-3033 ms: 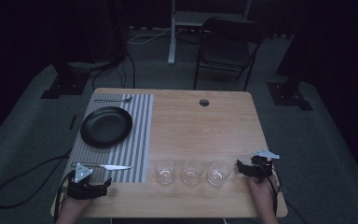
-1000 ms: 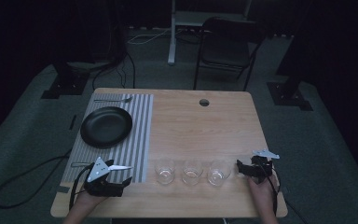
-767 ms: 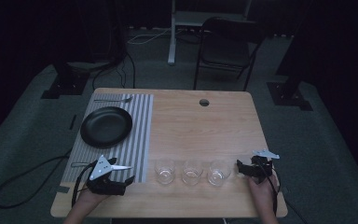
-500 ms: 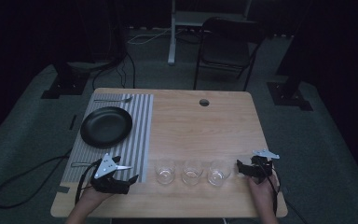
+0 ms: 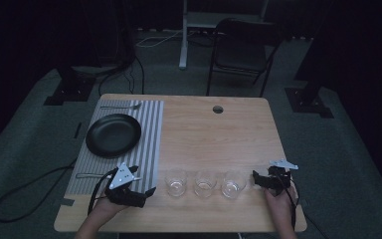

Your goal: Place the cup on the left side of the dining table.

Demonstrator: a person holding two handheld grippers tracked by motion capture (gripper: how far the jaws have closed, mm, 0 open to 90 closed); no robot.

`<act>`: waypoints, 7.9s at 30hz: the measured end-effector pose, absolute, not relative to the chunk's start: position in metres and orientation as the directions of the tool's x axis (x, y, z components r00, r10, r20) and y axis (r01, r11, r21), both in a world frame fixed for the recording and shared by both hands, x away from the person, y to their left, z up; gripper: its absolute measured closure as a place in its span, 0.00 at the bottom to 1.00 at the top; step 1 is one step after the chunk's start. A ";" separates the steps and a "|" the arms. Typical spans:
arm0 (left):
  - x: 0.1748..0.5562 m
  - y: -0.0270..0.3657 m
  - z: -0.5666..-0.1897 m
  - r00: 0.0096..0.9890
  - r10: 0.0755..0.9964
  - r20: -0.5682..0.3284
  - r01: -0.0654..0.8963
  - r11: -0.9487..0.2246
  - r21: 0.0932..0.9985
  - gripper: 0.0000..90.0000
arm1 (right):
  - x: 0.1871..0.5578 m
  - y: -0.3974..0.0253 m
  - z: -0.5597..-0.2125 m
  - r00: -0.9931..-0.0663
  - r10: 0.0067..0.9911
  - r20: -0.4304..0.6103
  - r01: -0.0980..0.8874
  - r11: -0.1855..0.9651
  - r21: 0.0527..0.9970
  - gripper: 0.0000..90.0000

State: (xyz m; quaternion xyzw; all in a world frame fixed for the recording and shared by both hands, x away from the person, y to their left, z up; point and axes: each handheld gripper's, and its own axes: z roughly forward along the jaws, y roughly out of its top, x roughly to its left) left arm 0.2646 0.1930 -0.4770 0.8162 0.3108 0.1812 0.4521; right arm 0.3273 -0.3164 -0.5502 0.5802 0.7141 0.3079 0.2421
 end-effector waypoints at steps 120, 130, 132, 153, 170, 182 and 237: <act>0.320 0.004 -0.465 0.951 0.301 0.064 0.210 -0.789 0.578 0.06 | 0.327 -0.316 -0.550 -0.211 0.977 0.011 0.678 0.139 0.722 0.14; 0.323 -0.008 -0.468 0.954 0.295 0.060 0.226 -0.833 0.505 0.06 | 0.327 -0.316 -0.550 -0.211 0.977 0.011 0.678 0.139 0.722 0.14; 0.323 -0.009 -0.468 0.952 0.298 0.067 0.226 -0.835 0.501 0.06 | 0.327 -0.316 -0.550 -0.211 0.977 0.010 0.678 0.139 0.722 0.14; 0.326 -0.018 -0.467 0.933 0.353 0.073 0.287 -0.851 0.440 0.20 | 0.327 -0.317 -0.550 -0.212 0.977 0.010 0.678 0.139 0.722 0.14; 0.337 -0.016 -0.455 0.908 0.413 0.071 0.328 -0.805 0.494 0.20 | 0.327 -0.316 -0.550 -0.211 0.977 0.011 0.678 0.138 0.722 0.14; 0.352 -0.019 -0.450 0.894 0.445 0.041 0.363 -0.776 0.515 0.20 | 0.327 -0.316 -0.550 -0.211 0.977 0.012 0.679 0.138 0.722 0.14; 0.377 0.107 -0.421 0.699 0.713 0.048 0.568 -0.595 0.569 0.20 | 0.327 -0.317 -0.550 -0.211 0.977 0.010 0.678 0.139 0.722 0.14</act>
